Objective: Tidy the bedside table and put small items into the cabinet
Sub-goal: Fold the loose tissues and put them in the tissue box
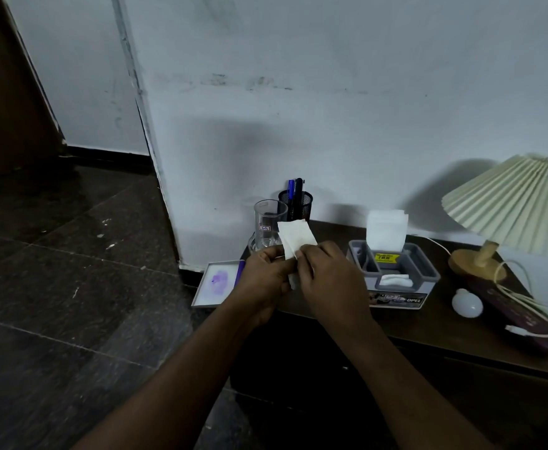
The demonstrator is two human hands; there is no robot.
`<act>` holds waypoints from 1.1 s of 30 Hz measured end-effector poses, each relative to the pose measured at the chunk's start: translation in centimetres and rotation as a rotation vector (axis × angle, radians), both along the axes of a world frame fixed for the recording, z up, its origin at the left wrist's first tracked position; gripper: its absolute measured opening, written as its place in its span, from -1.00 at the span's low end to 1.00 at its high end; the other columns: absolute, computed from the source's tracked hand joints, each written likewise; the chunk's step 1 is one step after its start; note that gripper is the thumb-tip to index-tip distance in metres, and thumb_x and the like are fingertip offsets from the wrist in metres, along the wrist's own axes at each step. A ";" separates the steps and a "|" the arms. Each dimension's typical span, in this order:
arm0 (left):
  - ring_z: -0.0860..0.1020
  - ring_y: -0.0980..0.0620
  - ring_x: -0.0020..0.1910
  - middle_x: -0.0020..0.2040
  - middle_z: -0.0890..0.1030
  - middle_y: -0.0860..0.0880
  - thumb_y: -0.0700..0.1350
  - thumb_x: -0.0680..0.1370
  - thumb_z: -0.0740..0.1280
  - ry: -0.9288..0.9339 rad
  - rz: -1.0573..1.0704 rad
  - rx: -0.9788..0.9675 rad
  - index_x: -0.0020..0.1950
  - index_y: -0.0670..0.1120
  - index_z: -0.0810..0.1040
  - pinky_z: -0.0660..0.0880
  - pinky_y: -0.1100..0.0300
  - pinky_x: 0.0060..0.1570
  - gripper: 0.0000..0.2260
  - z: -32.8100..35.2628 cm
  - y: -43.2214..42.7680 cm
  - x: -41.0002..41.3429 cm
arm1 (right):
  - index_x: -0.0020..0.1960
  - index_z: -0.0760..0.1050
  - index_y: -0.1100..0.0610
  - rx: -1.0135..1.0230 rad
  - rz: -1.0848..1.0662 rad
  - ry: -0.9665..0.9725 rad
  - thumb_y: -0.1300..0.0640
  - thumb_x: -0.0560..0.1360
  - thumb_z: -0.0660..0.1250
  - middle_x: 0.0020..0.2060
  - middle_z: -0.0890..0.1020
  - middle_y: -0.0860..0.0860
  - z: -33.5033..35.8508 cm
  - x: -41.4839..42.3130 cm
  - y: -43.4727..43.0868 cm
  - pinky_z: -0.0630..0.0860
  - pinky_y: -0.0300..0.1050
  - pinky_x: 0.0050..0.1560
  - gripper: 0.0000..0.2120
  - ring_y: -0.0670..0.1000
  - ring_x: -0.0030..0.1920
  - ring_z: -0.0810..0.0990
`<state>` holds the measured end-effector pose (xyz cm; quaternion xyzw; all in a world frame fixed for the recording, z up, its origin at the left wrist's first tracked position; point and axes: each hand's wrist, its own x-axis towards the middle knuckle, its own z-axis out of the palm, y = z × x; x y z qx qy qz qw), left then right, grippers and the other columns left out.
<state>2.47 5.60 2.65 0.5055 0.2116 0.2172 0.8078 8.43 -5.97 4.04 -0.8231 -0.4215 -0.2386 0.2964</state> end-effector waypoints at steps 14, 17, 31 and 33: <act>0.73 -0.12 0.06 0.10 0.73 -0.18 -0.26 0.53 0.43 -0.063 -0.094 -0.010 0.16 -0.12 0.68 0.67 0.12 -0.10 -0.78 -0.3 -0.2 0.0 | 0.05 0.67 0.17 0.123 0.013 0.252 0.08 0.65 0.31 -0.04 0.64 0.10 0.6 0.3 0.1 0.47 -0.03 -0.08 -0.79 0.10 -0.06 0.60; 0.72 -0.14 0.06 0.11 0.73 -0.19 -0.30 0.56 0.40 -0.069 -0.112 0.002 0.12 -0.10 0.71 0.67 0.10 -0.08 -0.80 -0.4 -0.2 0.1 | 0.06 0.66 0.16 0.117 0.007 0.257 0.07 0.66 0.29 -0.06 0.63 0.09 0.6 0.4 -0.1 0.42 -0.06 -0.10 -0.78 0.08 -0.06 0.59; 0.71 -0.22 0.06 0.14 0.71 -0.24 -0.36 0.55 0.38 -0.036 -0.004 -0.200 0.25 -0.28 0.58 0.69 -0.14 -0.08 -0.73 1.2 0.0 0.9 | -0.07 0.65 -0.05 0.486 0.046 0.649 -0.02 0.57 0.31 -0.27 0.69 -0.13 2.7 4.0 -3.3 0.52 -0.09 -0.16 -0.85 -0.16 -0.27 0.61; 0.69 -0.24 0.12 0.16 0.70 -0.23 -0.35 0.57 0.37 -0.048 -0.021 -0.211 0.29 -0.28 0.56 0.65 -0.22 0.08 -0.71 1.5 -0.4 1.1 | -0.01 0.67 -0.05 0.306 0.130 0.706 -0.15 0.59 0.32 -0.28 0.67 -0.11 2.6 4.1 -4.0 0.58 -0.01 -0.09 -0.77 -0.09 -0.21 0.65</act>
